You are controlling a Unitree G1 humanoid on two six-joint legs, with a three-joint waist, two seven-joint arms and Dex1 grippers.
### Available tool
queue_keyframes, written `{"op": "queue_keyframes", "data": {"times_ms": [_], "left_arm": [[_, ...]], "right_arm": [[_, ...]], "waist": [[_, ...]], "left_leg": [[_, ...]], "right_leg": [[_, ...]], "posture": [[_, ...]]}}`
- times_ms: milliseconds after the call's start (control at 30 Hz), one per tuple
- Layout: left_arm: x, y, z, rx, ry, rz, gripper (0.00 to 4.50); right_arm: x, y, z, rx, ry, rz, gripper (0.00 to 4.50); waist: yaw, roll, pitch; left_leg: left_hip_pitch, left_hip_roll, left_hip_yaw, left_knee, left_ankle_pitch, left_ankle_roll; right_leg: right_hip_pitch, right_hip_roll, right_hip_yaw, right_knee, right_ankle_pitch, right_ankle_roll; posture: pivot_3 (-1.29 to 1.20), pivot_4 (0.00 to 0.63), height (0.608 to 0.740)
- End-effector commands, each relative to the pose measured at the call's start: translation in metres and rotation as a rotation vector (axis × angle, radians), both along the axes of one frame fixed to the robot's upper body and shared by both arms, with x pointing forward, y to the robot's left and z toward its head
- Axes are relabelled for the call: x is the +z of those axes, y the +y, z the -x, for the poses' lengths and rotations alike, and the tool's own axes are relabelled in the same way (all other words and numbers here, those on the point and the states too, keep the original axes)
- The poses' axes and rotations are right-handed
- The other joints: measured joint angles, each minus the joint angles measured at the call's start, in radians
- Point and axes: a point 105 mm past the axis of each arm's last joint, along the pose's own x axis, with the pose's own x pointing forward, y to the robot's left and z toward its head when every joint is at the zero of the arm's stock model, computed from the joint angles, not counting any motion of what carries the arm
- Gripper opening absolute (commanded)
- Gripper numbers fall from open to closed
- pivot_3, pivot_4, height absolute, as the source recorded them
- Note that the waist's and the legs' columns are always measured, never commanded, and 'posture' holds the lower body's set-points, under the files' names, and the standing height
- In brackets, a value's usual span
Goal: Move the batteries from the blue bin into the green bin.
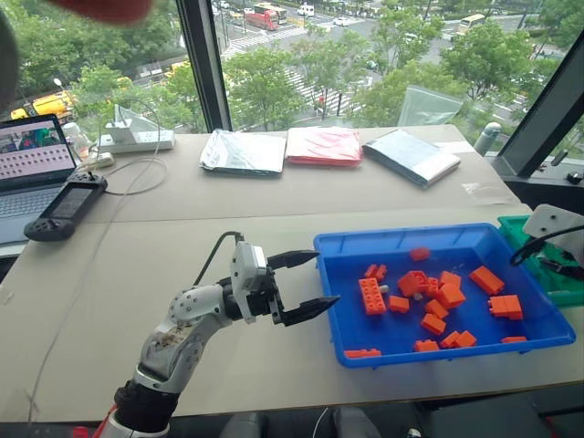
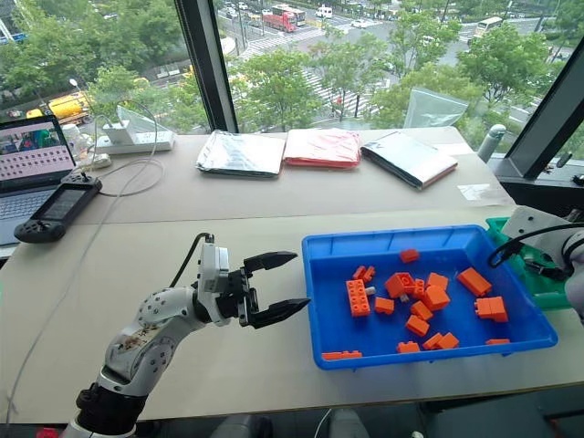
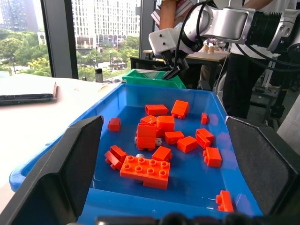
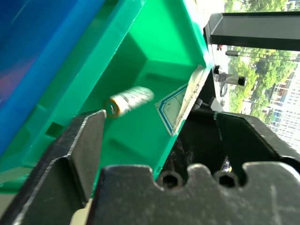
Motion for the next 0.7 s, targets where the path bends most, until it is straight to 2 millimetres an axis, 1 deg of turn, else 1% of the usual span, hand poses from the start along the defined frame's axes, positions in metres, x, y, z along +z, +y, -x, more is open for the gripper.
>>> {"op": "queue_keyframes", "data": {"times_ms": [33, 67, 100, 133, 167, 200, 233, 300, 367, 467, 500, 567, 633, 700], "left_arm": [[0.008, -0.001, 0.001, -0.003, -0.027, 0.004, 4.5], [0.008, 0.0, 0.001, -0.003, -0.027, 0.003, 4.5], [0.008, 0.0, 0.0, -0.002, -0.028, 0.002, 4.5], [0.008, 0.001, 0.0, -0.001, -0.029, 0.0, 4.5], [0.008, 0.002, -0.001, 0.0, -0.03, -0.002, 4.5], [0.008, 0.003, -0.002, 0.002, -0.029, -0.003, 4.5], [0.008, 0.004, -0.002, 0.004, -0.029, -0.003, 4.5], [0.007, 0.004, -0.002, 0.008, -0.026, -0.003, 4.5], [0.007, 0.004, -0.002, 0.011, -0.023, -0.002, 4.5], [0.006, 0.004, -0.002, 0.011, -0.02, -0.003, 4.5], [0.006, 0.004, -0.002, 0.01, -0.019, -0.003, 4.5], [0.005, 0.003, -0.002, 0.007, -0.018, -0.004, 4.5], [0.005, 0.003, -0.002, 0.005, -0.018, -0.005, 4.5], [0.005, 0.002, -0.003, 0.004, -0.018, -0.005, 4.5]], "right_arm": [[0.026, 0.004, -0.004, 0.0, -0.1, 0.033, 4.47], [0.032, 0.008, -0.006, 0.006, -0.14, 0.017, 4.47], [0.04, 0.017, -0.011, 0.014, -0.208, -0.053, 4.47], [0.048, 0.032, -0.015, 0.037, -0.277, -0.161, 4.47], [0.051, 0.048, -0.017, 0.069, -0.313, -0.27, 4.47], [0.05, 0.064, -0.016, 0.106, -0.308, -0.36, 4.47], [0.043, 0.078, -0.011, 0.15, -0.269, -0.418, 4.47], [0.024, 0.104, 0.002, 0.233, -0.162, -0.516, 4.47], [0.008, 0.122, 0.016, 0.291, -0.077, -0.588, 4.47], [-0.008, 0.145, 0.033, 0.413, 0.046, -0.622, 4.47], [-0.01, 0.149, 0.036, 0.435, 0.066, -0.631, 4.47], [-0.013, 0.165, 0.041, 0.545, 0.143, -0.639, 4.47], [-0.015, 0.171, 0.044, 0.595, 0.195, -0.635, 4.47], [-0.016, 0.171, 0.039, 0.628, 0.238, -0.571, 4.47]], "waist": [[0.0, 0.0, 0.0], [0.0, 0.0, 0.0], [0.0, 0.0, 0.0], [-0.003, 0.0, 0.0], [-0.007, 0.0, 0.0], [-0.01, 0.0, 0.0], [-0.01, 0.0, 0.0], [0.0, 0.0, 0.0], [0.012, 0.0, 0.0], [0.022, 0.0, 0.0], [0.023, 0.0, 0.0], [0.021, 0.0, 0.0], [0.017, -0.001, 0.0], [0.012, -0.001, 0.0]], "left_leg": [[0.0, 0.0, 0.0, 0.0, 0.0, 0.0], [0.0, 0.0, 0.0, 0.0, 0.0, 0.0], [0.0, 0.0, 0.0, 0.0, 0.0, 0.0], [0.0, 0.0, 0.0, 0.0, 0.0, 0.0], [0.0, 0.001, -0.001, 0.0, 0.0, 0.0], [0.001, 0.001, -0.001, 0.0, 0.0, 0.0], [0.001, 0.001, -0.002, 0.0, 0.0, 0.0], [0.0, 0.001, -0.003, -0.001, 0.0, 0.0], [-0.001, 0.001, -0.005, -0.001, 0.0, 0.001], [-0.004, 0.001, -0.005, 0.001, -0.001, 0.001], [-0.005, 0.0, -0.005, 0.002, -0.001, 0.001], [-0.005, -0.001, -0.004, 0.003, -0.001, 0.001], [-0.004, 0.0, -0.004, 0.003, -0.001, 0.001], [-0.002, 0.0, -0.003, 0.003, -0.001, 0.001]], "right_leg": [[0.0, 0.0, 0.0, 0.0, 0.0, 0.0], [0.0, 0.0, 0.0, 0.0, 0.0, 0.0], [0.0, 0.0, 0.0, 0.0, 0.0, 0.0], [0.0, 0.0, 0.0, 0.0, 0.0, 0.0], [0.0, 0.001, 0.0, 0.0, 0.0, 0.0], [0.0, 0.001, 0.001, 0.0, 0.0, 0.0], [0.0, 0.002, 0.001, 0.0, 0.0, 0.0], [0.0, 0.002, 0.0, 0.001, 0.0, 0.0], [0.001, 0.001, -0.003, 0.0, 0.0, 0.0], [0.001, -0.001, -0.003, -0.003, 0.0, 0.001], [0.0, -0.002, -0.003, -0.003, 0.001, 0.002], [0.0, -0.002, -0.002, -0.004, 0.001, 0.003], [0.0, -0.002, -0.002, -0.003, 0.001, 0.003], [0.002, 0.0, -0.002, -0.003, 0.001, 0.003]], "posture": [[0.0, 0.15, 0.74], [0.0, 0.15, 0.74], [0.0, 0.15, 0.74], [0.0, 0.15, 0.74], [0.0, 0.15, 0.74], [0.0, 0.15, 0.74], [0.0, 0.15, 0.74], [0.0, 0.15, 0.74], [0.0, 0.15, 0.74], [0.0, 0.15, 0.74], [0.0, 0.15, 0.74], [0.0, 0.15, 0.74], [0.0, 0.15, 0.74], [0.0, 0.15, 0.74]]}}
